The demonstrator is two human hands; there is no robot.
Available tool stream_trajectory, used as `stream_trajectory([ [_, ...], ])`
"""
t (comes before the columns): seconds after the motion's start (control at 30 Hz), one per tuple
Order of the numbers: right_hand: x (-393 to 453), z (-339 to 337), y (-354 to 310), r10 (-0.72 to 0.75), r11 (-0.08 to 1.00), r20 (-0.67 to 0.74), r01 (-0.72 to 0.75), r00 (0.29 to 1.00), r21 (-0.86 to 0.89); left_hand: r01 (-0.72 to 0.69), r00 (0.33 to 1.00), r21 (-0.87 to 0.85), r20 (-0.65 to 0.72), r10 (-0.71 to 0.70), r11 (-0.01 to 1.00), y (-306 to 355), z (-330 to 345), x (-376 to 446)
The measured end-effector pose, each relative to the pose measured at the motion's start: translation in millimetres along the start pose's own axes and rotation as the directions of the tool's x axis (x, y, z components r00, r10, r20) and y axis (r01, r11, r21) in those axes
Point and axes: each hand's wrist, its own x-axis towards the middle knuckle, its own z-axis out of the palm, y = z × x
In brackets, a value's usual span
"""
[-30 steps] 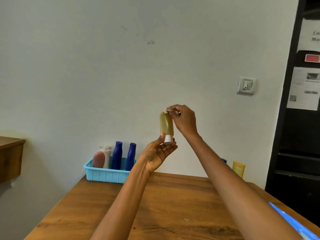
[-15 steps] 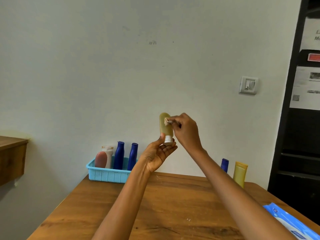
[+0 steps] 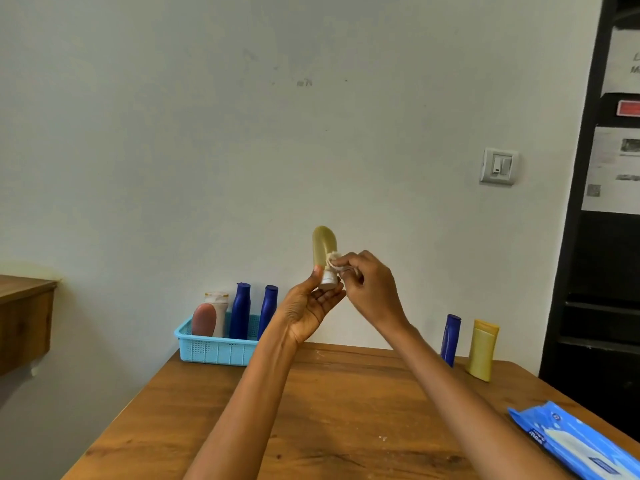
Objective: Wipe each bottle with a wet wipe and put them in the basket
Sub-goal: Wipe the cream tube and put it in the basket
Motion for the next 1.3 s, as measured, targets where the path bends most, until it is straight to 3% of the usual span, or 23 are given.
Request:
stream_trajectory([
  [0.17,48.5,1.8,-2.5,0.137,0.991,-0.153,-0.136,0.979,0.019,0.038,0.998,0.029,-0.050,-0.037,0.999,-9.6,1.1,3.2],
  [0.33,40.1,18.1,-8.1,0.031,0.993,0.022,-0.028,0.999,-0.111,0.019,0.999,-0.014,-0.045,-0.019,1.000,-4.5,-2.8,2.4],
  [0.5,2.7,16.5,-2.4,-0.080,0.997,0.063,0.081,0.995,-0.006,0.012,0.998,-0.007,-0.054,-0.012,1.000,4.1,-14.1,0.2],
  [0.67,42.1,13.1,-1.9,0.077,0.994,-0.153,-0.064,0.985,0.086,0.034,0.996,-0.033,-0.086,-0.036,0.999,-4.1,-9.6,4.7],
  [0.77,62.8,19.7,-5.6,0.097,0.995,-0.037,-0.096,0.995,0.032,0.043,0.995,-0.034,-0.088,-0.046,0.998,-8.6,-7.1,5.7],
  [0.87,48.2,28.9,-7.1,-0.012,0.999,0.112,0.016,0.994,-0.036,0.027,0.995,-0.062,-0.099,-0.033,0.998,-4.4,-10.8,6.3],
  [1.0,9.9,32.6,-4.4,-0.071,0.994,0.093,0.063,0.993,0.086,0.003,0.991,-0.099,-0.136,-0.016,0.995,2.1,-17.2,2.3],
  [1.13,-2.5,31.6,2.8,-0.032,0.985,0.106,0.013,0.994,0.173,0.009,0.987,-0.123,-0.160,-0.029,0.992,3.0,-16.3,3.0],
  [1.3,37.4,19.9,1.6,0.255,0.914,-0.144,-0.190,0.956,0.358,0.041,0.992,-0.085,-0.117,-0.050,0.996,-4.4,-16.4,4.2],
])
